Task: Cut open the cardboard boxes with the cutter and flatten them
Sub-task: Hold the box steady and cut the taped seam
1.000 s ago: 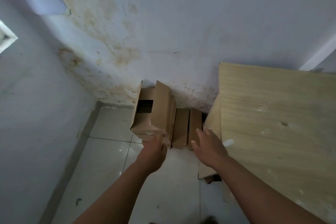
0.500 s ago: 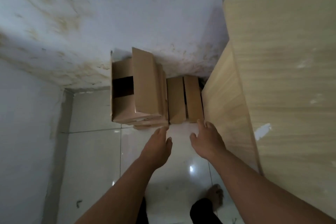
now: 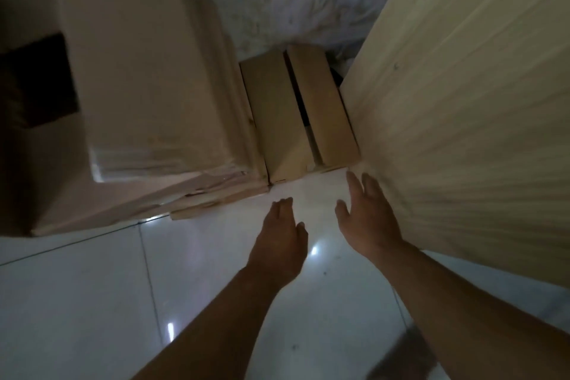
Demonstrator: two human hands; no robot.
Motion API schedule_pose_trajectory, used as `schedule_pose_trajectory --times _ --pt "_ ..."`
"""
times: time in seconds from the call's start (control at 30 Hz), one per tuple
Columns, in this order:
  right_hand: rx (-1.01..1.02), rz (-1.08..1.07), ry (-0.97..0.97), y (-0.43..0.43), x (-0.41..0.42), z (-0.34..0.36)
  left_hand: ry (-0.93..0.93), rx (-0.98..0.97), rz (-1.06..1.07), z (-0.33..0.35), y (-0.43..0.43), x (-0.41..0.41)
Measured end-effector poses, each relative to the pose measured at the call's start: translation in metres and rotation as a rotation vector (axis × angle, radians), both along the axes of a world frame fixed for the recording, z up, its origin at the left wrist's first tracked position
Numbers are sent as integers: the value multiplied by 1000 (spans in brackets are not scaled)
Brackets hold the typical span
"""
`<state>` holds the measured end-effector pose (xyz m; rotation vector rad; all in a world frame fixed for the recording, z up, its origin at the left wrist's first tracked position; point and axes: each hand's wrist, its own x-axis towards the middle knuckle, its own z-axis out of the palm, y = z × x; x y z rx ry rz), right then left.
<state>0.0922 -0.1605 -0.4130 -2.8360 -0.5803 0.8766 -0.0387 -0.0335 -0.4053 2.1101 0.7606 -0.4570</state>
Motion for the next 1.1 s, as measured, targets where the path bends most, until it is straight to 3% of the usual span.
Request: schedule_pose_trajectory --times 0.17,0.3,0.47,0.57,0.77,0.9,1.0,1.1 --pt "76 93 -210 8 44 -82 -84 131 -65 -72 -1 30" --pt "121 204 -291 25 79 -116 -178 259 31 -119 4 72" --pt "105 305 -306 40 96 -137 -72 455 -42 -154 12 97" --pt "162 262 -323 37 89 -140 -37 526 -113 -163 14 91" --pt "189 163 -356 2 29 -142 -120 476 -162 -165 -18 45" --pt "132 147 -343 -43 -22 -142 -247 332 -126 -165 -51 -9" --pt "82 150 -285 -76 -54 -141 -220 202 154 -161 -70 -40" --pt "55 133 -219 -95 -75 -138 -7 -221 610 -154 -73 -41"
